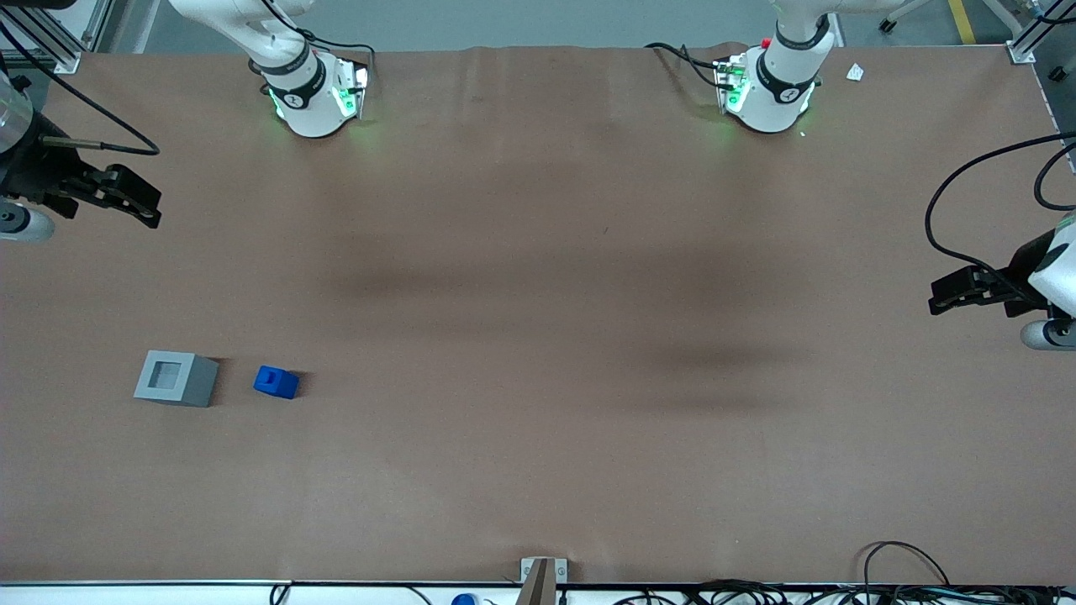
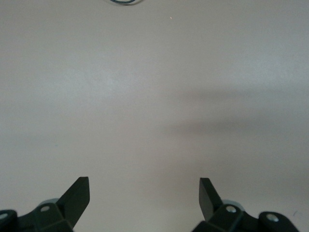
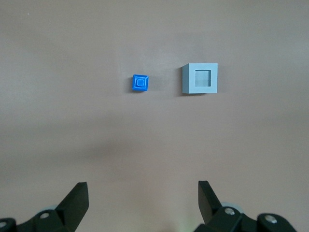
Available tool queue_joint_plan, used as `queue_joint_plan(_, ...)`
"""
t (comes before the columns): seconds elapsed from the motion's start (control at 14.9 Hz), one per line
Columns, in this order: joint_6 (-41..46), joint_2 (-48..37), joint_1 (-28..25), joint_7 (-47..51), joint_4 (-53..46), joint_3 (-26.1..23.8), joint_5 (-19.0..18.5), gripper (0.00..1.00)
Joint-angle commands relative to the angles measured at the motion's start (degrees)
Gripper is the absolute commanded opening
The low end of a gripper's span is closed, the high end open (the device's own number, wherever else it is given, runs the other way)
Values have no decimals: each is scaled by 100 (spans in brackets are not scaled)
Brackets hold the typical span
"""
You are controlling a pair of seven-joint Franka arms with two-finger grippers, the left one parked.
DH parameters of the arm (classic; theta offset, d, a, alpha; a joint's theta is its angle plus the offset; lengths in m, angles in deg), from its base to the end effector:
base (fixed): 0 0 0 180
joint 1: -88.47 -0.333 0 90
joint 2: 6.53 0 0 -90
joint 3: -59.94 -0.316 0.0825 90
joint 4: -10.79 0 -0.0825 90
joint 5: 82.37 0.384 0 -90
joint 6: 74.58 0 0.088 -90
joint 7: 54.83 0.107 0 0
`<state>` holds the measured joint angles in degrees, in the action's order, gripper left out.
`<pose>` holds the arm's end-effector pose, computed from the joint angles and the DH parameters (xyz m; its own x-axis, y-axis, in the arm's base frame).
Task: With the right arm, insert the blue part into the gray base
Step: 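Move the open right gripper down over the blue cube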
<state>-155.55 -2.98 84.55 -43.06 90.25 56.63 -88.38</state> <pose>0.5543 0.0565 0.6625 0.9954 -0.0945 -0.0135 -0.0926 -0.9901 0.1053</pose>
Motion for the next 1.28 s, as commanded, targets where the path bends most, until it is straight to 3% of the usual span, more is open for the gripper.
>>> queue_joint_plan(0.0,11,-47,-65,36,-9,15,-155,100)
queue_joint_plan(0.94,-525,207,251,27,404,67,39,100)
queue_joint_plan(1.21,-1279,261,330,54,1219,59,56,100)
